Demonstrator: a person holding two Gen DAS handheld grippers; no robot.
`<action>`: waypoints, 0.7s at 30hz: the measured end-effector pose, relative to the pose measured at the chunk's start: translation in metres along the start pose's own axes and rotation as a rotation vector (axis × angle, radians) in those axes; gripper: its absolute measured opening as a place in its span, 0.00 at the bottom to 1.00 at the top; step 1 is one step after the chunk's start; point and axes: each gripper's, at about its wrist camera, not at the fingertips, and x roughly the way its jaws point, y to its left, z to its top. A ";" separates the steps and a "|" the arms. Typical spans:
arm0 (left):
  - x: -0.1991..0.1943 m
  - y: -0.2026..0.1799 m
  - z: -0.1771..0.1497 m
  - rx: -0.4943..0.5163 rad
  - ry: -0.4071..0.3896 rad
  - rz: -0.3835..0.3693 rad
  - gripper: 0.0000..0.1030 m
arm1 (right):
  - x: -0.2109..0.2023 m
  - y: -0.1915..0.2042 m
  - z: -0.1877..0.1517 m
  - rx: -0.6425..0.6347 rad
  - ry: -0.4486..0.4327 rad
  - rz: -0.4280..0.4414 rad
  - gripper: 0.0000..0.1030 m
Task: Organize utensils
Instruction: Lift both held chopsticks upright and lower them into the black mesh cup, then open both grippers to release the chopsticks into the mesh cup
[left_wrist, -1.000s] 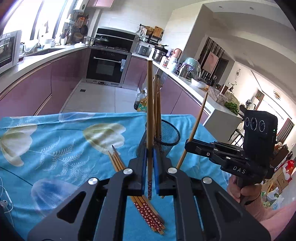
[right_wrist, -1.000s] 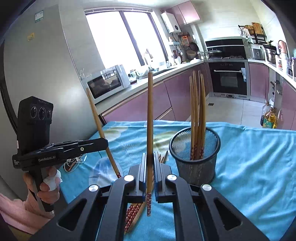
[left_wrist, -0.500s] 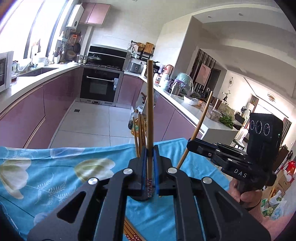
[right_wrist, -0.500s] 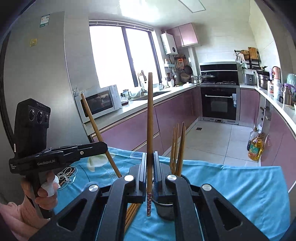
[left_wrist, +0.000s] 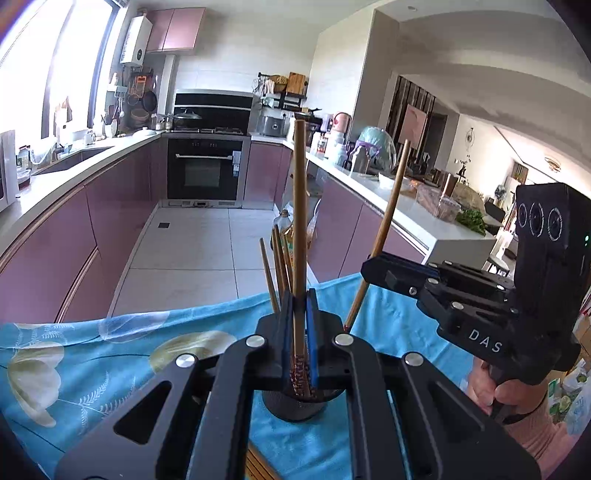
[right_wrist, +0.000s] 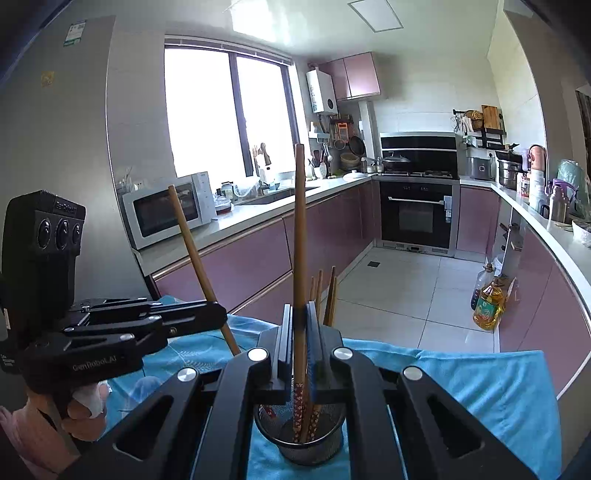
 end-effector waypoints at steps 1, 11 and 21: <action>0.007 0.000 -0.003 0.003 0.024 0.017 0.07 | 0.004 0.000 -0.002 0.000 0.013 -0.002 0.05; 0.046 0.006 -0.029 0.030 0.174 0.023 0.07 | 0.045 0.000 -0.028 -0.010 0.180 -0.019 0.05; 0.074 0.025 -0.034 0.001 0.234 0.014 0.07 | 0.070 -0.009 -0.037 0.023 0.263 -0.029 0.06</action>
